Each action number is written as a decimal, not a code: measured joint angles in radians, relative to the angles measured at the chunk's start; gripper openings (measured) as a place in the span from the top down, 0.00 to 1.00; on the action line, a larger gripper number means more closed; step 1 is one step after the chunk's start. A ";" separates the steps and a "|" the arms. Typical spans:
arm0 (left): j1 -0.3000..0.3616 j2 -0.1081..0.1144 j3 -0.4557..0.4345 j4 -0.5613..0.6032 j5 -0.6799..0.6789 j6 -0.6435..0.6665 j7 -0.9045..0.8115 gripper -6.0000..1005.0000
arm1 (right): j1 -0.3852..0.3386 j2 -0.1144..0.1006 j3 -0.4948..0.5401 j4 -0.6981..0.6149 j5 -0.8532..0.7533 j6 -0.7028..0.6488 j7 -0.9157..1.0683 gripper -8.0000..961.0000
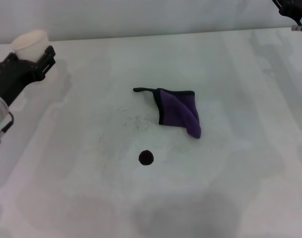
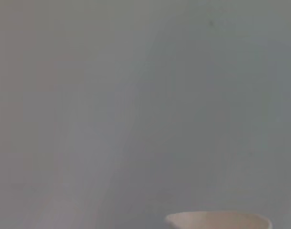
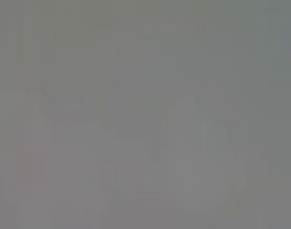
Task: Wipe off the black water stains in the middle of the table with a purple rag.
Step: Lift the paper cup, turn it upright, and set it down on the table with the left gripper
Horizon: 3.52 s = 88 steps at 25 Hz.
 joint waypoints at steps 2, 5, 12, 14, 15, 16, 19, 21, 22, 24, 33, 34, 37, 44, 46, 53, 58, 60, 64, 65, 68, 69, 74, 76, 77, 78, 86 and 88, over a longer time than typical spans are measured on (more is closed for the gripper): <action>0.000 -0.003 0.000 -0.013 0.005 0.000 0.008 0.31 | -0.001 0.000 -0.002 0.000 0.000 0.000 0.003 0.15; -0.001 -0.006 0.001 -0.046 0.008 -0.001 0.042 0.31 | -0.002 0.000 -0.021 0.000 0.000 0.003 0.015 0.15; 0.008 -0.009 0.032 -0.065 0.019 -0.005 0.080 0.31 | -0.002 0.000 -0.039 0.001 0.000 0.010 0.021 0.15; 0.008 -0.008 0.078 -0.062 0.022 -0.006 0.081 0.31 | -0.002 0.000 -0.039 0.001 0.000 0.010 0.024 0.15; 0.008 -0.008 0.102 -0.060 0.022 -0.006 0.082 0.31 | -0.002 0.000 -0.039 0.001 0.000 0.010 0.024 0.15; 0.008 -0.008 0.125 -0.058 0.022 -0.007 0.085 0.31 | -0.002 0.000 -0.039 0.001 0.000 0.011 0.025 0.15; 0.008 -0.009 0.148 -0.057 0.022 -0.008 0.094 0.31 | 0.003 0.000 -0.039 0.002 0.000 0.012 0.025 0.15; 0.008 -0.010 0.151 -0.060 0.022 -0.008 0.099 0.31 | 0.005 0.000 -0.039 0.003 0.000 0.012 0.025 0.15; 0.010 -0.011 0.154 -0.064 0.022 -0.008 0.104 0.31 | 0.005 0.000 -0.039 0.003 0.000 0.012 0.025 0.15; 0.017 -0.011 0.154 -0.064 0.020 -0.009 0.105 0.31 | 0.005 0.000 -0.039 0.004 0.000 0.012 0.025 0.15; 0.047 -0.012 0.155 -0.065 0.019 -0.009 0.106 0.31 | 0.004 0.000 -0.039 0.004 0.000 0.012 0.025 0.15; 0.048 -0.012 0.155 -0.065 0.019 -0.009 0.106 0.31 | 0.004 0.000 -0.039 0.004 0.000 0.013 0.025 0.15; 0.055 -0.012 0.154 -0.065 0.015 -0.011 0.107 0.30 | 0.004 0.000 -0.039 0.004 0.000 0.013 0.025 0.15; 0.069 -0.012 0.153 -0.066 0.012 -0.016 0.107 0.23 | 0.004 0.000 -0.040 0.004 0.000 0.019 0.025 0.15; 0.072 -0.012 0.154 -0.066 0.015 -0.016 0.107 0.20 | 0.002 0.000 -0.046 0.004 0.000 0.024 0.025 0.15; 0.078 -0.012 0.155 -0.083 0.018 -0.040 0.108 0.12 | -0.003 0.000 -0.062 0.008 0.000 0.026 0.028 0.15; 0.098 -0.012 0.155 -0.096 0.019 -0.084 0.123 0.12 | -0.003 0.000 -0.071 0.010 0.000 0.032 0.040 0.15; 0.110 -0.012 0.155 -0.099 0.018 -0.107 0.124 0.12 | -0.003 0.000 -0.076 0.011 0.000 0.037 0.040 0.15; 0.140 -0.012 0.152 -0.103 0.013 -0.143 0.123 0.12 | -0.015 -0.003 -0.080 0.013 0.000 0.064 0.040 0.15; 0.140 -0.012 0.152 -0.103 0.013 -0.143 0.123 0.12 | -0.015 -0.003 -0.080 0.013 0.000 0.064 0.040 0.15; 0.159 -0.012 0.150 -0.104 0.012 -0.156 0.121 0.12 | -0.016 -0.003 -0.081 0.014 0.000 0.071 0.040 0.15; 0.164 -0.012 0.150 -0.105 0.011 -0.162 0.121 0.12 | -0.016 -0.003 -0.082 0.014 0.000 0.072 0.040 0.15; 0.178 -0.012 0.151 -0.105 0.012 -0.173 0.120 0.12 | -0.016 -0.002 -0.093 0.014 0.000 0.074 0.040 0.15; 0.183 -0.012 0.153 -0.106 0.015 -0.175 0.121 0.12 | -0.016 -0.002 -0.093 0.015 0.000 0.075 0.040 0.15; 0.189 -0.012 0.153 -0.106 0.016 -0.176 0.127 0.12 | -0.016 -0.002 -0.093 0.015 0.000 0.076 0.040 0.15; 0.191 -0.012 0.153 -0.106 0.016 -0.176 0.130 0.12 | -0.013 -0.002 -0.093 0.015 0.000 0.077 0.040 0.15; 0.197 -0.004 0.155 -0.102 0.020 -0.176 0.235 0.12 | -0.012 -0.002 -0.092 0.024 0.000 0.077 0.040 0.15; 0.196 -0.002 0.155 -0.097 0.030 -0.176 0.249 0.12 | -0.010 -0.002 -0.092 0.024 0.000 0.077 0.040 0.15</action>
